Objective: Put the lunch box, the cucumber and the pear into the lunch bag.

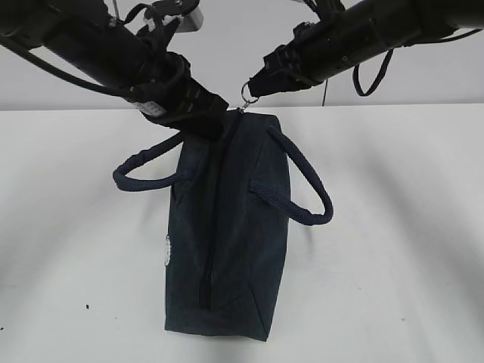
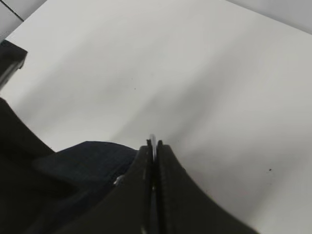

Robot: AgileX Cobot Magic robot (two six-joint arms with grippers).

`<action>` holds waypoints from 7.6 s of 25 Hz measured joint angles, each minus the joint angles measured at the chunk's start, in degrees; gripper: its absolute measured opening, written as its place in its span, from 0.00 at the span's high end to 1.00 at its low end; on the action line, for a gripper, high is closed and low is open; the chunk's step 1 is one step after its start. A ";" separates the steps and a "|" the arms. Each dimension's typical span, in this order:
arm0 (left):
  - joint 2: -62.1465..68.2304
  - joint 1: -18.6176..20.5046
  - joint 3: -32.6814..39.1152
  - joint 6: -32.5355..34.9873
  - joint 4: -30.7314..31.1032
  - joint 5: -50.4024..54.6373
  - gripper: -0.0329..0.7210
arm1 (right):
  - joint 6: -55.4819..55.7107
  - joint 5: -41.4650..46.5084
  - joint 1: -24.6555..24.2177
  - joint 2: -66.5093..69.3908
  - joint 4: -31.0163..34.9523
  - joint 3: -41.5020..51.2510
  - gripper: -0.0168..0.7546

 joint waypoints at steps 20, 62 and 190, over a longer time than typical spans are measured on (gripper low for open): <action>-2.53 0.53 -0.87 12.06 -7.81 6.23 0.95 | 0.43 5.29 -3.07 4.71 6.38 -0.55 0.97; -2.53 0.78 -7.79 18.36 -9.89 18.23 0.95 | 1.46 7.80 -5.50 10.37 6.69 -5.74 0.97; -105.86 4.62 53.81 -29.82 25.73 21.10 0.43 | 52.30 18.66 -8.40 -116.66 -58.12 66.15 0.46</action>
